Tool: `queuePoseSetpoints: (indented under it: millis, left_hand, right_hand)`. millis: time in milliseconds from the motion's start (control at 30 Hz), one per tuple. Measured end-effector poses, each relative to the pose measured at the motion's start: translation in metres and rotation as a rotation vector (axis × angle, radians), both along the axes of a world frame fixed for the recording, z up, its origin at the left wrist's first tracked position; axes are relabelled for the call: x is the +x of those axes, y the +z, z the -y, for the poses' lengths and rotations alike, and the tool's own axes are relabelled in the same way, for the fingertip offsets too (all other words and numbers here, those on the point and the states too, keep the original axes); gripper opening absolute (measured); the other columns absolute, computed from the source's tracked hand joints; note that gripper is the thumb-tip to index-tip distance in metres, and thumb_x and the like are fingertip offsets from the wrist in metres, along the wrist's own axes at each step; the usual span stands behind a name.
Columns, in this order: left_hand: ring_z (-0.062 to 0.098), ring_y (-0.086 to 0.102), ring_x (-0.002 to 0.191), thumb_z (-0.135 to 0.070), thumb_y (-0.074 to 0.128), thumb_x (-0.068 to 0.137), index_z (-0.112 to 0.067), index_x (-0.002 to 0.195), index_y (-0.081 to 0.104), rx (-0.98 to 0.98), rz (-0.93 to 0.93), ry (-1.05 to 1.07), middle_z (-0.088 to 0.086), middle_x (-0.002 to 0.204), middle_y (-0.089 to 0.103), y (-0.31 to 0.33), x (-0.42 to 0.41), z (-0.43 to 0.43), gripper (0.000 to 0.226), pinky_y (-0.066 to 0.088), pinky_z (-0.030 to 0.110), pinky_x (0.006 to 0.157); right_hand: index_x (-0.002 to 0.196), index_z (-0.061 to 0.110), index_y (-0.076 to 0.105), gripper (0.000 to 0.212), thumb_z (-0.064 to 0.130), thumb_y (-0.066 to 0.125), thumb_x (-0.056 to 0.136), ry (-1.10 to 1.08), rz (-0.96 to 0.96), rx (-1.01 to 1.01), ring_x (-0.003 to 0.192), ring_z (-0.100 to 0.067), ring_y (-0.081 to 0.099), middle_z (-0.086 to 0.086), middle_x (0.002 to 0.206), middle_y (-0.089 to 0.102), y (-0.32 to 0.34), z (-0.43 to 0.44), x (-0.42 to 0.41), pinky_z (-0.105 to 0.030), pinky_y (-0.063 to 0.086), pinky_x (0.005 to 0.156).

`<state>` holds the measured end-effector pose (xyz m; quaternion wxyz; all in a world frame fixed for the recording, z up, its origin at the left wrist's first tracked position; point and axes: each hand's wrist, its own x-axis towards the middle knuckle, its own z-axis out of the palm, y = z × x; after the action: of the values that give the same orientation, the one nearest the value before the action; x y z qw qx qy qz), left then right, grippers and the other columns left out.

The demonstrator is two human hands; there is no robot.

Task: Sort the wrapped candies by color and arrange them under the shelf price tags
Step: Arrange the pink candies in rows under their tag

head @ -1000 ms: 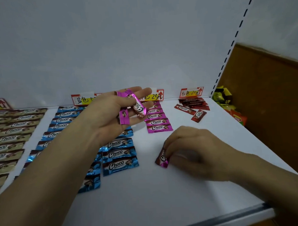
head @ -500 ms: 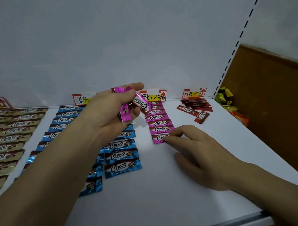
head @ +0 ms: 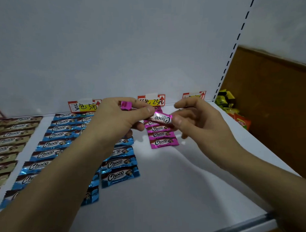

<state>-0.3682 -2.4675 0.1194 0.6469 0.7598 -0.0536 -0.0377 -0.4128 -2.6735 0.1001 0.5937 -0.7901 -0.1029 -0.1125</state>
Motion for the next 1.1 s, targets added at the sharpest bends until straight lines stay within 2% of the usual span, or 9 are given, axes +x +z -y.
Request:
queuePoseSetpoints:
  millis: [100,200,300,400,567,633,700,867,1100]
  left_hand:
    - [0.004,0.055,0.048,-0.023,0.080,0.081,-0.020,0.087,0.079,0.088,0.083,-0.056,-0.001,0.069,0.074,-0.003,-0.006,0.010,0.006,0.042,0.017,0.045]
    - [-0.002,0.056,0.045,-0.028,0.076,0.086,-0.020,0.094,0.075,0.070,0.116,0.000,-0.006,0.070,0.070,-0.007,-0.009,0.020,0.011,0.040,0.011,0.043]
    - [0.005,0.050,0.047,-0.036,0.065,0.095,-0.019,0.099,0.070,-0.023,0.078,0.049,-0.005,0.077,0.065,-0.003,-0.005,0.018,0.018,0.040,0.021,0.045]
    - [0.005,0.040,0.045,-0.027,0.055,0.099,-0.011,0.102,0.069,-0.132,0.046,0.039,-0.001,0.072,0.061,0.003,-0.002,0.012,0.021,0.033,0.021,0.042]
    - [0.009,0.036,0.046,-0.022,0.052,0.100,-0.010,0.105,0.069,-0.151,0.053,0.017,0.000,0.069,0.060,0.004,-0.002,0.011,0.021,0.031,0.024,0.043]
    - [0.010,0.035,0.046,-0.021,0.052,0.100,-0.010,0.104,0.069,-0.163,0.052,0.026,0.000,0.069,0.060,0.004,-0.001,0.010,0.021,0.031,0.024,0.044]
    - [0.011,0.035,0.048,-0.021,0.052,0.100,-0.010,0.104,0.068,-0.169,0.054,0.039,0.000,0.069,0.059,0.005,-0.001,0.008,0.021,0.030,0.024,0.044]
    - [0.011,0.035,0.049,-0.021,0.052,0.100,-0.008,0.106,0.067,-0.189,0.038,0.047,0.000,0.067,0.059,0.006,0.000,0.007,0.020,0.031,0.024,0.045]
    - [0.012,0.038,0.053,-0.016,0.049,0.098,-0.008,0.107,0.066,-0.182,0.026,0.026,0.002,0.070,0.058,0.005,-0.002,0.011,0.020,0.033,0.026,0.048]
  right_hand:
    - [0.099,0.009,0.066,0.019,0.005,0.076,0.084,0.033,-0.023,-0.048,0.074,-0.014,0.071,-0.009,0.081,0.073,0.007,-0.006,0.005,-0.024,0.057,0.065]
    - [0.099,0.005,0.066,0.022,-0.004,0.076,0.082,0.044,-0.134,-0.070,0.065,-0.013,0.068,-0.007,0.076,0.070,0.007,0.003,-0.001,-0.027,0.058,0.065]
    - [0.106,0.017,0.062,0.034,-0.003,0.076,0.082,-0.034,-0.254,-0.124,0.071,-0.022,0.074,-0.007,0.082,0.070,0.007,0.016,-0.013,-0.037,0.063,0.066]
    - [0.101,0.022,0.057,0.031,-0.002,0.070,0.086,-0.195,-0.228,-0.238,0.069,-0.022,0.072,-0.005,0.074,0.070,0.001,0.023,-0.028,-0.043,0.063,0.068]
    - [0.081,0.027,0.066,0.012,0.024,0.069,0.092,-0.113,-0.153,-0.543,0.060,-0.009,0.067,0.006,0.059,0.068,-0.015,0.019,-0.053,-0.027,0.055,0.062]
    - [0.079,0.027,0.071,0.016,0.032,0.066,0.094,-0.061,-0.087,-0.545,0.058,-0.011,0.065,0.005,0.057,0.066,-0.019,0.019,-0.054,-0.023,0.049,0.059]
    - [0.082,0.027,0.071,0.016,0.025,0.062,0.094,-0.006,-0.014,-0.507,0.064,-0.014,0.062,0.005,0.064,0.065,-0.017,0.026,-0.054,-0.024,0.048,0.060]
    - [0.092,0.025,0.071,0.015,0.017,0.064,0.083,0.343,0.137,-0.804,0.104,-0.012,0.063,0.014,0.105,0.066,-0.018,0.042,-0.053,-0.030,0.055,0.083]
    - [0.124,0.027,0.069,0.032,0.018,0.063,0.093,0.226,0.240,-0.971,0.109,-0.008,0.055,0.011,0.119,0.061,-0.029,0.028,-0.034,-0.030,0.054,0.088]
